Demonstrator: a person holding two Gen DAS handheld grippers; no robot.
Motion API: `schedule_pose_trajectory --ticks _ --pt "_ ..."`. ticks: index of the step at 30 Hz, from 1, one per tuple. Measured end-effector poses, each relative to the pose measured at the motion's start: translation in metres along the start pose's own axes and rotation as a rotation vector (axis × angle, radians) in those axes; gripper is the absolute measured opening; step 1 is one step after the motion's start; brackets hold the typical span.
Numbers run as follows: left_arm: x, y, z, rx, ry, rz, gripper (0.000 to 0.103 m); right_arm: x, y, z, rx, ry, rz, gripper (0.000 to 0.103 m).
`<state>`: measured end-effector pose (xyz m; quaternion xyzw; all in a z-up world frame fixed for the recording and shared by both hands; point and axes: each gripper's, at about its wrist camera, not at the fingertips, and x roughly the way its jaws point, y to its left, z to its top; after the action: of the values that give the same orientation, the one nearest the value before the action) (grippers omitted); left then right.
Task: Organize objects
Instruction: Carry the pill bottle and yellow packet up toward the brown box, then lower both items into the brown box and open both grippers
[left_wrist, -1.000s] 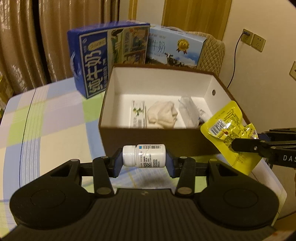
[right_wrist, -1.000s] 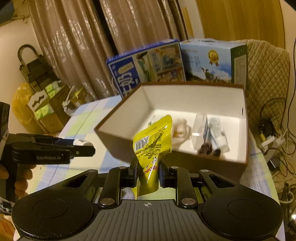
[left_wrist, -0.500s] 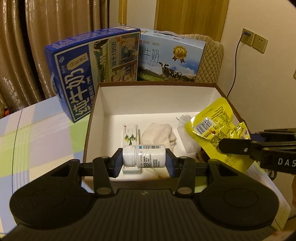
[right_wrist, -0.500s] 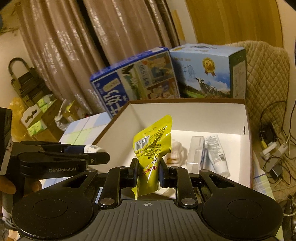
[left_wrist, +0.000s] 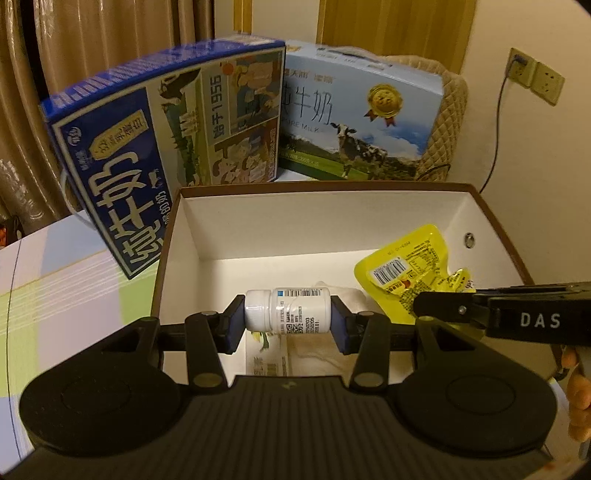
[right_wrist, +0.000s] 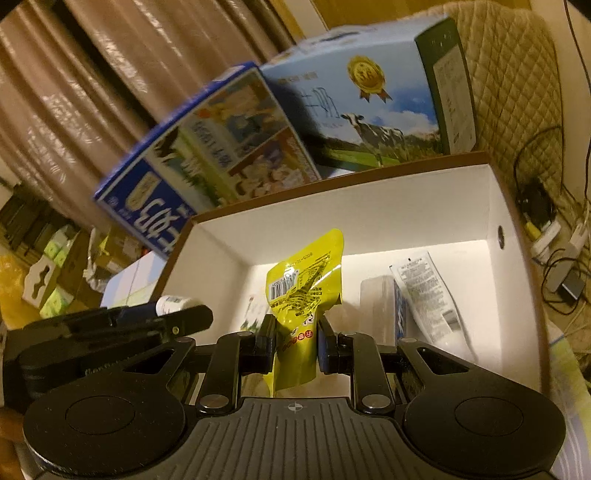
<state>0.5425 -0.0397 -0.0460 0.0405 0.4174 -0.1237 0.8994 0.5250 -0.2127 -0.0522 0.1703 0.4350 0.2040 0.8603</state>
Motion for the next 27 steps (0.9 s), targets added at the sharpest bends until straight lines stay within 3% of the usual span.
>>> schedule_pose_trajectory --ticks 13,20,27 --pt "0.051 0.003 0.015 0.013 0.048 0.001 0.041 0.059 -0.016 0.027 0.013 0.027 -0.073 0.02" --pt "0.063 0.005 0.018 0.009 0.059 -0.004 0.041 0.059 -0.02 0.032 -0.009 -0.001 -0.091 0.033" --pt "0.071 -0.001 0.019 0.021 0.064 -0.015 0.041 0.05 -0.02 0.033 -0.023 -0.021 -0.106 0.035"
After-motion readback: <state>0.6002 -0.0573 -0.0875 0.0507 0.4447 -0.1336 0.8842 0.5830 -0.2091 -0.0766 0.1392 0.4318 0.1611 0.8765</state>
